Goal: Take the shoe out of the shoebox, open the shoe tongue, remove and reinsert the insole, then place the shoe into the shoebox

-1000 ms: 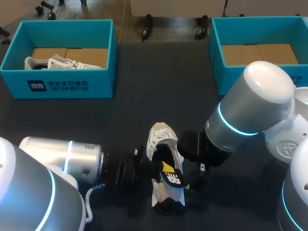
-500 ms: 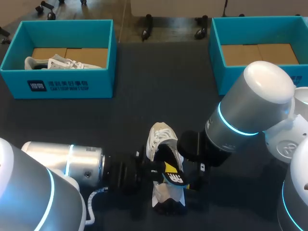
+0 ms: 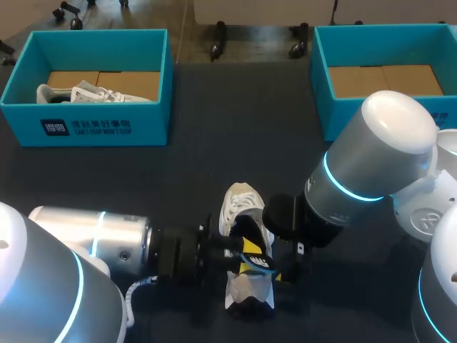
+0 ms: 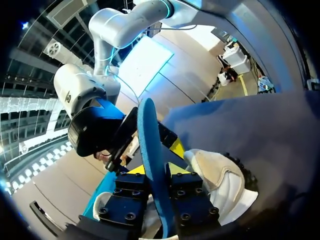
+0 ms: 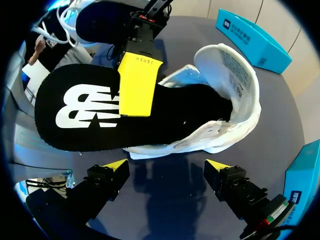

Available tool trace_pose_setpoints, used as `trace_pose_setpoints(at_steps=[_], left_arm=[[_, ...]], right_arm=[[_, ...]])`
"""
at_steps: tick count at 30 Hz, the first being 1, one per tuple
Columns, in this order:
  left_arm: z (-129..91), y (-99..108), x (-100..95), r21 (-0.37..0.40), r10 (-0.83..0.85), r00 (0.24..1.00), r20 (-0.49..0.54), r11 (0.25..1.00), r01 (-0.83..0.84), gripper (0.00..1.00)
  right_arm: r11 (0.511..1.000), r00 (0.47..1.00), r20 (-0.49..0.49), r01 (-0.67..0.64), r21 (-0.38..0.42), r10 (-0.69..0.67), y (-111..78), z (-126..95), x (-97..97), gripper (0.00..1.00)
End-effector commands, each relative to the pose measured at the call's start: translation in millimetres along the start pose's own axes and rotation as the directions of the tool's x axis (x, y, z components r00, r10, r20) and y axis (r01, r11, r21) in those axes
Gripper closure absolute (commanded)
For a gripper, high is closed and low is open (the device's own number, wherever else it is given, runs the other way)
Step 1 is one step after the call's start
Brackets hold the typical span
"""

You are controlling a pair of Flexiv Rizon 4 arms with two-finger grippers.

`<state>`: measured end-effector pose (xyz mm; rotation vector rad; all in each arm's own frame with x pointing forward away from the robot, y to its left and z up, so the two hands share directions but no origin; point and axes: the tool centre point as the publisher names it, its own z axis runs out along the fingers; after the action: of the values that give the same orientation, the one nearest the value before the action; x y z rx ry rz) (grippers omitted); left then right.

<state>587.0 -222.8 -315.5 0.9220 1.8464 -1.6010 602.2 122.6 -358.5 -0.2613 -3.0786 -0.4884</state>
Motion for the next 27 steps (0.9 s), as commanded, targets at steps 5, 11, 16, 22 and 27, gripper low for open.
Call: trace_pose_setpoints(at_steps=[5,11,16,22,27], left_arm=[[-0.9,-0.1,0.8,-0.031,0.013,1.0,-0.023,0.999,-0.013,0.99],[2.0,12.9,7.1,-0.053,0.093,0.994,-0.049,0.994,-0.095,1.0],[2.1,24.8,6.7,-0.087,0.145,0.987,-0.069,0.985,-0.151,1.0],[0.4,32.7,4.4,-0.145,0.201,0.976,-0.087,0.966,-0.212,1.0],[0.1,31.7,1.9,-0.125,0.174,0.982,-0.075,0.975,-0.182,1.0]], right_arm=[[1.0,1.0,0.002,0.001,-0.003,-0.001,-1.3,1.0,1.3,0.0],[1.0,1.0,0.002,0.001,-0.003,-0.001,-1.3,1.0,1.3,0.0],[1.0,1.0,0.002,0.001,-0.003,-0.001,-1.3,1.0,1.3,0.0],[1.0,1.0,0.002,0.001,-0.003,-0.001,-1.3,1.0,1.3,0.0],[1.0,1.0,0.002,0.001,-0.003,-0.001,-1.3,1.0,1.3,0.0]])
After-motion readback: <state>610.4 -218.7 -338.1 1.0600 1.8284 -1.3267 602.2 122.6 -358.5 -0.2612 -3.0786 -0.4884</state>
